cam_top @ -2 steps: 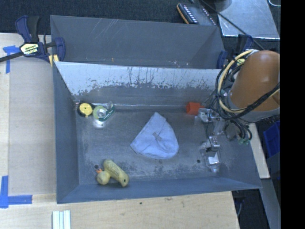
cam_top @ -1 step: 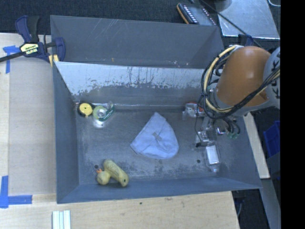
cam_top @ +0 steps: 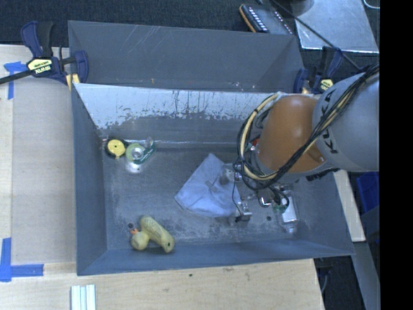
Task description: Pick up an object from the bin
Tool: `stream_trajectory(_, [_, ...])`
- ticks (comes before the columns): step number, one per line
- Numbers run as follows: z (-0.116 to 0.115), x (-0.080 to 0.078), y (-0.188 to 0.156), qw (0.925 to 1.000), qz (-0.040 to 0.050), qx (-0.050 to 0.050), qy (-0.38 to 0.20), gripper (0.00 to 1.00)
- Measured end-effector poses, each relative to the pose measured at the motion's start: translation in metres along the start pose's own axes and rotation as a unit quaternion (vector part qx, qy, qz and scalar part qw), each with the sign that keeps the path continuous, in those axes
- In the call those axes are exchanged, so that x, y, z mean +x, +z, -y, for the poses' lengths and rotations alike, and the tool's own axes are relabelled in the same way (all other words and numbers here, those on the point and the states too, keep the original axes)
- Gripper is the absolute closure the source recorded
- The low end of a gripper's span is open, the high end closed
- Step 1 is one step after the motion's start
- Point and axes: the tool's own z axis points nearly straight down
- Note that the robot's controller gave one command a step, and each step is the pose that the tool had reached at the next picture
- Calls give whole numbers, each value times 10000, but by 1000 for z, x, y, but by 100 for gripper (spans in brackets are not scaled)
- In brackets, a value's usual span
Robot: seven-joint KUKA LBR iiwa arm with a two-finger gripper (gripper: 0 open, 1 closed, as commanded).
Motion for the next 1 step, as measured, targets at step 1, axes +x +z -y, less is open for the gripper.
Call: stream_trajectory(1, [8, -46, 4, 9999, 139, 37, -59, 100])
